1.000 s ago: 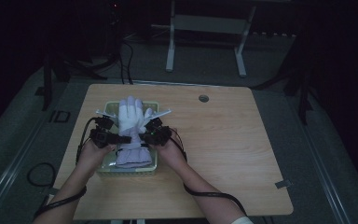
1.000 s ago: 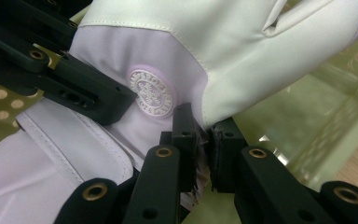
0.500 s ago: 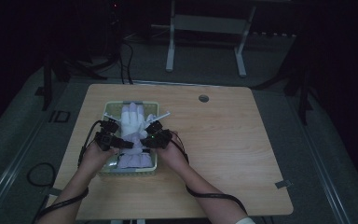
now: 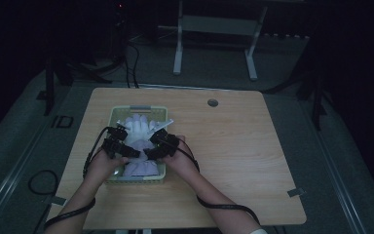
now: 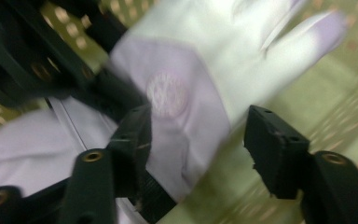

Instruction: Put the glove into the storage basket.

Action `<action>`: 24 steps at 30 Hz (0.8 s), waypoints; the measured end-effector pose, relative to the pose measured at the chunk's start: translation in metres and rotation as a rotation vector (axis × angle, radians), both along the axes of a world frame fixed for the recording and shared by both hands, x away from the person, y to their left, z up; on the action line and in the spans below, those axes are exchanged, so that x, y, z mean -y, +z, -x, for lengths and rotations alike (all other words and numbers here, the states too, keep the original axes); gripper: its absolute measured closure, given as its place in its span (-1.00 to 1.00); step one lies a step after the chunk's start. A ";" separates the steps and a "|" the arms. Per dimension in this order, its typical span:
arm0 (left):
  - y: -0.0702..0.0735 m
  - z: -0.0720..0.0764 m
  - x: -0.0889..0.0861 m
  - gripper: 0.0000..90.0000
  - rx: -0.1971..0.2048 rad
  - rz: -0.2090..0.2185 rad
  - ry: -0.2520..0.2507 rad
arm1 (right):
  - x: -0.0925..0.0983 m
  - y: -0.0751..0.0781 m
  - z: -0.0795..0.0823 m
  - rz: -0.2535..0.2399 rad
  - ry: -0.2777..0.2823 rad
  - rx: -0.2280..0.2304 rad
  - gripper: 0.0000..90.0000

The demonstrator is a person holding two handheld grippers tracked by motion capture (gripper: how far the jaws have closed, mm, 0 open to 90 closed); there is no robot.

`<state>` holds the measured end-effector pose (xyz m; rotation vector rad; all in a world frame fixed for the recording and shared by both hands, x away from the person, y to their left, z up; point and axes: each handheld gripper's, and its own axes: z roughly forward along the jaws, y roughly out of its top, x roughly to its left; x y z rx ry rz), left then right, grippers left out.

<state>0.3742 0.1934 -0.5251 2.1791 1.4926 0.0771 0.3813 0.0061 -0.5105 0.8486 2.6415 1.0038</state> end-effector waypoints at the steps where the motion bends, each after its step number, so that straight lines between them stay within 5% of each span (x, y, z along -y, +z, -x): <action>1: 0.000 0.000 0.000 -0.24 0.000 0.000 0.000 | 0.000 0.000 0.000 0.000 0.000 0.000 -0.13; 3: 0.001 0.000 0.003 -0.38 0.025 -0.027 -0.006 | 0.008 0.009 -0.002 -0.082 0.027 -0.005 -0.26; 7: 0.004 0.002 0.002 -0.69 0.084 -0.013 0.003 | 0.016 0.016 -0.002 -0.149 0.056 -0.017 -0.42; 8: 0.006 0.005 -0.001 -0.79 0.119 0.025 -0.006 | 0.020 0.020 -0.003 -0.189 0.074 -0.033 -0.54; 9: 0.006 0.005 -0.001 -0.88 0.119 0.025 -0.006 | 0.020 0.020 -0.003 -0.189 0.074 -0.033 -0.54; 10: 0.009 0.009 -0.003 -0.98 0.149 0.073 -0.013 | 0.023 0.022 -0.002 -0.195 0.108 -0.020 -0.61; 16: 0.023 0.025 -0.010 -1.00 0.264 0.086 0.032 | 0.034 0.024 -0.001 -0.229 0.133 -0.011 -0.64; 24: 0.033 0.039 -0.001 -1.00 0.320 0.099 0.019 | 0.047 0.023 -0.003 -0.234 0.122 -0.006 -0.66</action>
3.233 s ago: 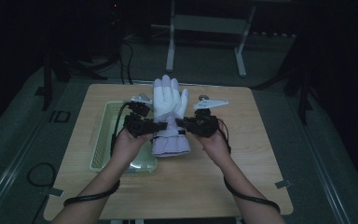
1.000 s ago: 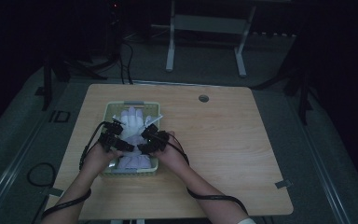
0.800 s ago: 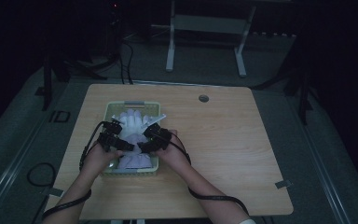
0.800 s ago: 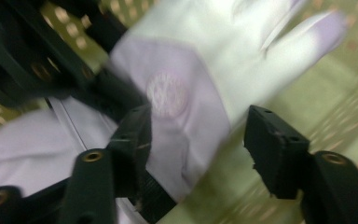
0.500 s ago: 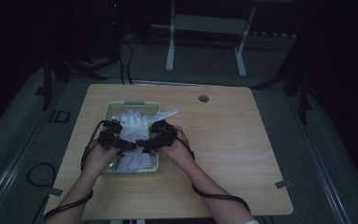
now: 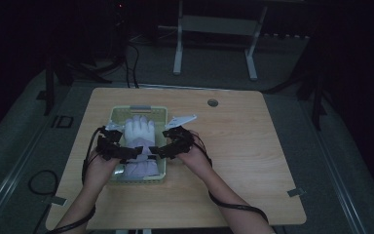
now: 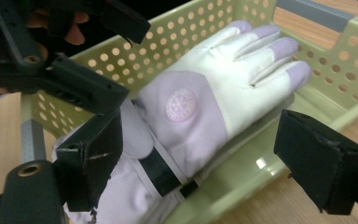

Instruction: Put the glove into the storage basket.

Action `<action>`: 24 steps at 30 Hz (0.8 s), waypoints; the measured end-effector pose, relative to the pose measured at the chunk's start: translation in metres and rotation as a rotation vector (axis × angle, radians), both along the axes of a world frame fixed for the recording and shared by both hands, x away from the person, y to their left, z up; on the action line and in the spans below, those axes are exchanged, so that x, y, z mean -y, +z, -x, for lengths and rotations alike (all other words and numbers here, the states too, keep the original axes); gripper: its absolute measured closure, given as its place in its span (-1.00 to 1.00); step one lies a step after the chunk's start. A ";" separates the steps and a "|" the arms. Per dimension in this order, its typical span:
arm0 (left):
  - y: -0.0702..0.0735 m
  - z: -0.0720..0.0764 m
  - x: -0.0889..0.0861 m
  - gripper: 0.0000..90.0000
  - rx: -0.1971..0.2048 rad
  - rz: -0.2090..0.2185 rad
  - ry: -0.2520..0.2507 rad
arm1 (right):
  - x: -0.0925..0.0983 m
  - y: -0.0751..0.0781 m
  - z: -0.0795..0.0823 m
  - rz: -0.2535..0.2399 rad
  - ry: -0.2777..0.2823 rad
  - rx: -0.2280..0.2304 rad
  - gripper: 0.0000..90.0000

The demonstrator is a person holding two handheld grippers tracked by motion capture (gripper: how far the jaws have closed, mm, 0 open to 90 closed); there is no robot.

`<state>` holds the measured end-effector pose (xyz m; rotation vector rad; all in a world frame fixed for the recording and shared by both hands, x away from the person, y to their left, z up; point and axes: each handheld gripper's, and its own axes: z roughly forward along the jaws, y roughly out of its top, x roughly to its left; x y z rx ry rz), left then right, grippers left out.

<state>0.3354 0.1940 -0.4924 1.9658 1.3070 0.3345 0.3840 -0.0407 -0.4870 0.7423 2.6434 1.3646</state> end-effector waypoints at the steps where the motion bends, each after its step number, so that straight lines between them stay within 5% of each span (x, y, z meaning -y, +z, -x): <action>1: 0.000 0.000 0.000 -1.00 0.000 0.000 0.000 | 0.000 0.000 0.000 0.000 0.000 0.000 -0.66; 5: 0.001 0.005 0.010 -1.00 0.017 0.026 -0.026 | 0.007 -0.001 0.000 0.006 0.002 0.004 -0.66; 7: 0.003 0.008 0.015 -1.00 0.034 0.062 -0.057 | 0.011 -0.001 0.001 0.008 -0.003 0.013 -0.66; 8: 0.006 0.013 0.024 -1.00 0.061 0.115 -0.110 | 0.017 0.000 0.002 0.013 -0.002 0.012 -0.66; 15: 0.011 0.024 0.052 -1.00 0.119 0.129 -0.204 | 0.036 0.001 0.006 0.025 -0.012 0.034 -0.66; 24: 0.013 0.041 0.100 -1.00 0.165 0.201 -0.363 | 0.082 -0.002 0.012 0.041 -0.061 0.053 -0.66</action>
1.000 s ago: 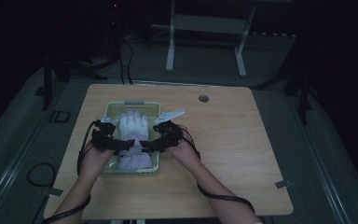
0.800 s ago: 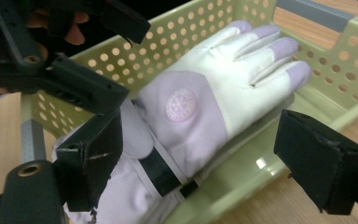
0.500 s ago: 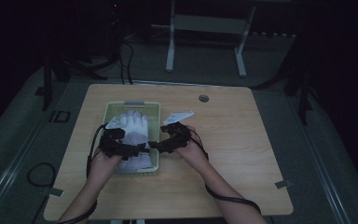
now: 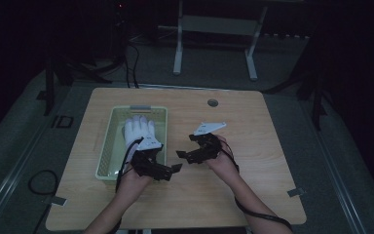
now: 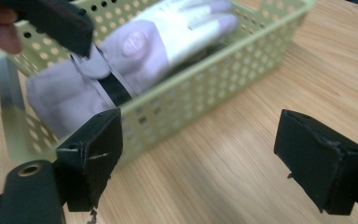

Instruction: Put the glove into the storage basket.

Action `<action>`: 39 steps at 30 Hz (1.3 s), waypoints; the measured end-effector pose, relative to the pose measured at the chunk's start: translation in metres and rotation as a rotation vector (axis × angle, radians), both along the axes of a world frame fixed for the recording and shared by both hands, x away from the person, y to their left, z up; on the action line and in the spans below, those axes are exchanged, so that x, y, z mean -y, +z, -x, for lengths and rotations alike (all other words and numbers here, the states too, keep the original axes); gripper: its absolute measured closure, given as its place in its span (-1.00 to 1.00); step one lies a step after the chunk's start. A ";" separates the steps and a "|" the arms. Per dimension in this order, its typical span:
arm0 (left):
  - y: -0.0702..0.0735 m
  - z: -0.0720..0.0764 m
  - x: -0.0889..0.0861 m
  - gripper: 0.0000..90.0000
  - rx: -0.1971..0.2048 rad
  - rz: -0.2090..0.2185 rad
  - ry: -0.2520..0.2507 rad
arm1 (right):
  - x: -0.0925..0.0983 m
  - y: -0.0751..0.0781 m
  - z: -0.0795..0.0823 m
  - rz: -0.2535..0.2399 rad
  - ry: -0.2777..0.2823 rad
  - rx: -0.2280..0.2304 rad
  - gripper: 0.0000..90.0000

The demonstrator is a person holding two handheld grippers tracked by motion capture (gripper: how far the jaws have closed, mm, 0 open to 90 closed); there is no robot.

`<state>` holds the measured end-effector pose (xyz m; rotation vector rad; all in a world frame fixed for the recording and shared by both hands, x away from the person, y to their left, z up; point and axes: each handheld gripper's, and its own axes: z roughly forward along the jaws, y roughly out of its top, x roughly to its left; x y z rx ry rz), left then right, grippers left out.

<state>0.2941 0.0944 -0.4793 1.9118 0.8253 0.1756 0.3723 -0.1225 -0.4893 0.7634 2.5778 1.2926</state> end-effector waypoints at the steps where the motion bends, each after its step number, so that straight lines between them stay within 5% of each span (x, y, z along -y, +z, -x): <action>1: 0.000 0.000 0.000 -1.00 0.000 0.000 0.000 | 0.000 0.000 0.000 0.000 0.000 0.000 -0.66; 2: -0.001 0.003 0.010 -1.00 -0.005 0.040 -0.061 | 0.009 -0.002 0.002 0.000 -0.012 -0.002 -0.66; 6: -0.004 0.009 0.031 -1.00 0.004 0.030 -0.126 | 0.026 -0.006 0.008 0.012 -0.025 0.000 -0.66; 16: -0.023 0.020 0.065 -1.00 0.004 -0.025 -0.216 | 0.063 -0.020 0.018 0.012 -0.074 0.005 -0.64; 28: -0.042 0.023 0.083 -1.00 -0.012 -0.041 -0.252 | 0.094 -0.042 0.028 0.043 -0.089 0.008 -0.67; 33: -0.053 0.028 0.094 -1.00 0.005 -0.081 -0.284 | 0.105 -0.051 0.034 0.051 -0.084 0.007 -0.69; 39: -0.064 0.029 0.101 -1.00 -0.010 -0.071 -0.301 | 0.118 -0.060 0.040 0.060 -0.102 0.010 -0.69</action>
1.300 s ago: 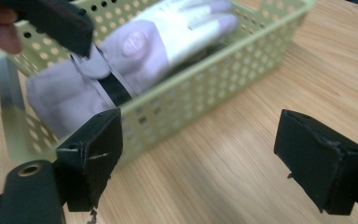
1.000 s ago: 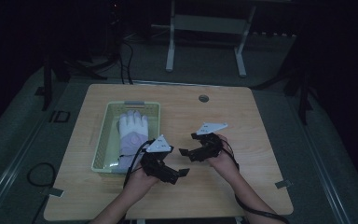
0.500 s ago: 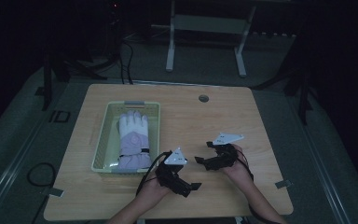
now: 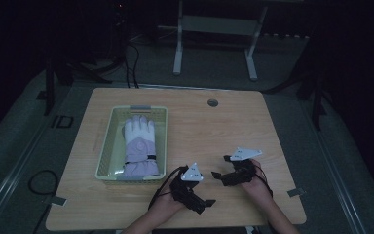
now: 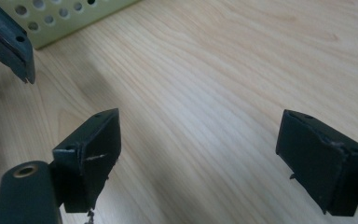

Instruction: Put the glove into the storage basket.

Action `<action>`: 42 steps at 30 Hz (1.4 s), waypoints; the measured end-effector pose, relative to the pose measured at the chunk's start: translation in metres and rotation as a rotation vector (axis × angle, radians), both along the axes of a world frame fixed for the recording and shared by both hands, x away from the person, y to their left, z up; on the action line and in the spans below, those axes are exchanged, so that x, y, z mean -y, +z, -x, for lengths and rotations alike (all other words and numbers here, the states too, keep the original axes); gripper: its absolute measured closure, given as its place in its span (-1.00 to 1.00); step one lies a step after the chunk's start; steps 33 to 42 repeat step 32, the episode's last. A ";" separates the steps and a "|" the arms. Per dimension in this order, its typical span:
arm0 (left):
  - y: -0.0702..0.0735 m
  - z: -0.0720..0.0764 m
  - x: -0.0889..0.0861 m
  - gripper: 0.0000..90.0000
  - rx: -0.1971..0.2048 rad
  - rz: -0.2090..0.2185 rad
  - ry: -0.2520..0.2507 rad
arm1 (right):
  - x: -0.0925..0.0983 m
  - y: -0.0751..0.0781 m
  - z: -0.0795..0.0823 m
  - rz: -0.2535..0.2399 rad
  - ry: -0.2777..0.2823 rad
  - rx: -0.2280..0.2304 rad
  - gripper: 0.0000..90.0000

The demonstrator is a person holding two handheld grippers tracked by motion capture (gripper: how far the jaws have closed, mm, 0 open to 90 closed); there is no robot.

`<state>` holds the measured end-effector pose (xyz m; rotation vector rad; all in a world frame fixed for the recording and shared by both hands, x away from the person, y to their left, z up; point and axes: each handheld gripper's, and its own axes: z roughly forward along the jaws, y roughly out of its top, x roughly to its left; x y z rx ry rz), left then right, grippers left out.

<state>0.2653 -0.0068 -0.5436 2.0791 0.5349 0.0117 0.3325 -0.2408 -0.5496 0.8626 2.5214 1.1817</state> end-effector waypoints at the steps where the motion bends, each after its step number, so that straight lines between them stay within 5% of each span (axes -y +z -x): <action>1: -0.002 0.000 0.001 -1.00 -0.002 -0.002 0.002 | 0.002 -0.001 0.001 0.002 -0.005 -0.002 -0.69; 17: -0.019 0.004 0.008 -1.00 -0.007 -0.010 -0.014 | 0.034 -0.009 0.016 0.022 -0.049 0.014 -0.69; 29: -0.022 0.010 0.014 -1.00 0.051 -0.029 -0.037 | 0.036 -0.012 0.015 0.015 -0.049 0.028 -0.69; 42: -0.021 0.011 0.014 -1.00 0.051 -0.027 -0.039 | 0.037 -0.013 0.015 0.013 -0.050 0.023 -0.70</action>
